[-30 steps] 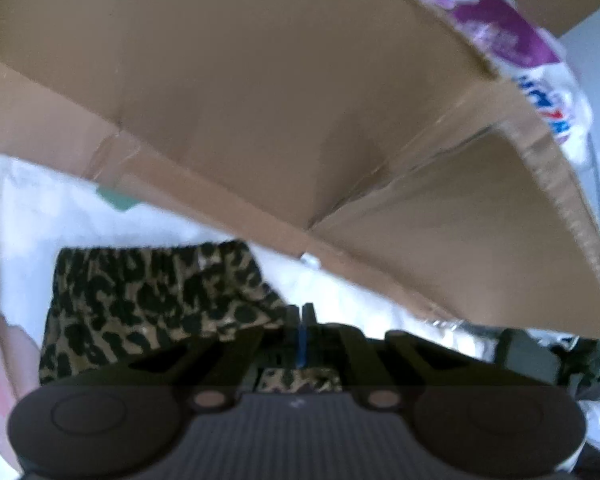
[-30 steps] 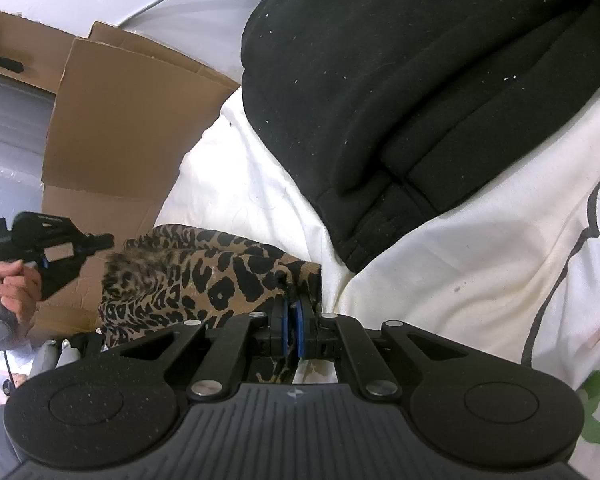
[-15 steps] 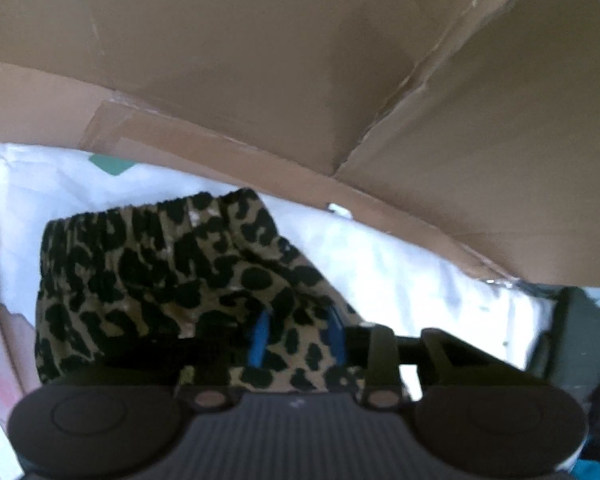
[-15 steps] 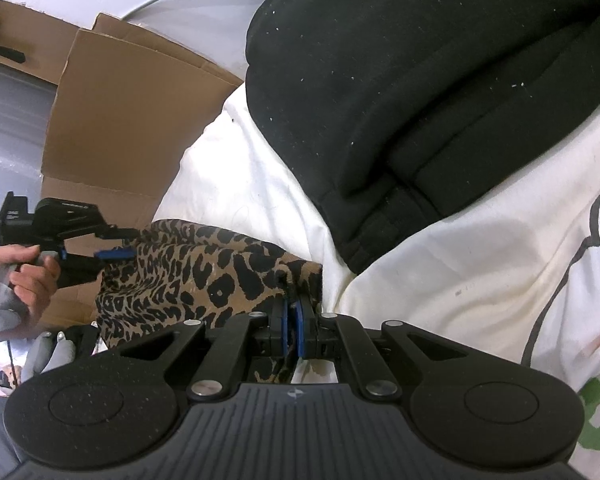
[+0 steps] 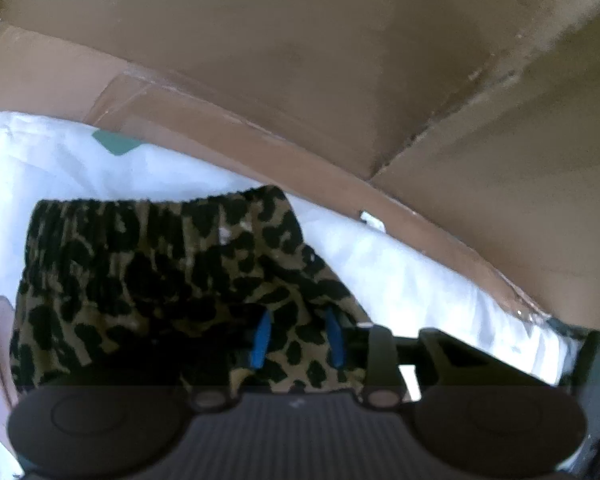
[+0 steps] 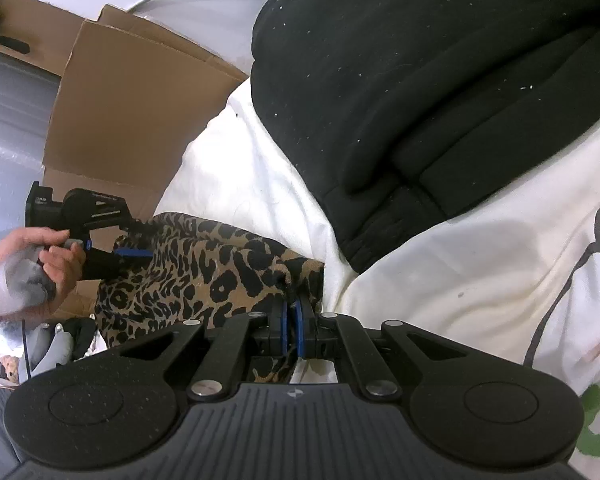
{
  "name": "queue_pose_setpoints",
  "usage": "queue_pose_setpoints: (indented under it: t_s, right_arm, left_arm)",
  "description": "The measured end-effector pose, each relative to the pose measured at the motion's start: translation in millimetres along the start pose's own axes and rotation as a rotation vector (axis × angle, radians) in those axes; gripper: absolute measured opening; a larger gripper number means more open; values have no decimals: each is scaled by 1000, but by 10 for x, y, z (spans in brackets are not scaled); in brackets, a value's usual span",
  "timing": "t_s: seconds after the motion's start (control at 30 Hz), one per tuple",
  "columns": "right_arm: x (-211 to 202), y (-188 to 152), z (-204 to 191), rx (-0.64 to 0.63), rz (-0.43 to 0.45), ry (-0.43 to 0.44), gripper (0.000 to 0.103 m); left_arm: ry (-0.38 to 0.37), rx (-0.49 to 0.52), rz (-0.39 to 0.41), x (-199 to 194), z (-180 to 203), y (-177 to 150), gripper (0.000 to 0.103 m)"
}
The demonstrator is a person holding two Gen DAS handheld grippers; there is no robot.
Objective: Fold clothes
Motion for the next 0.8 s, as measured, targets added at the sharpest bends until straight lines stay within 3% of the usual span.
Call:
queue_pose_setpoints:
  t_s: [0.13, 0.2, 0.57, 0.8]
  right_arm:
    - [-11, -17, 19, 9, 5, 11, 7]
    - [-18, -31, 39, 21, 12, 18, 7]
    - [-42, -44, 18, 25, 40, 7, 6]
    - [-84, -18, 0, 9, 49, -3, 4]
  left_arm:
    - [-22, -35, 0, -55, -89, -8, 6]
    - [-60, -55, -4, -101, -135, -4, 3]
    - [-162, -31, 28, -505, -115, -2, 1]
    - [-176, -49, 16, -378, -80, 61, 1]
Point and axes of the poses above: each gripper's, at about its wrist camera, not at the fingertips, and x roughly the way its jaws point, z to its right, y to its top, the point moved 5 cm from there along x, roughly the way its jaws point, and after that the axes turned 3 degrees about -y, right-handed, at the moved point
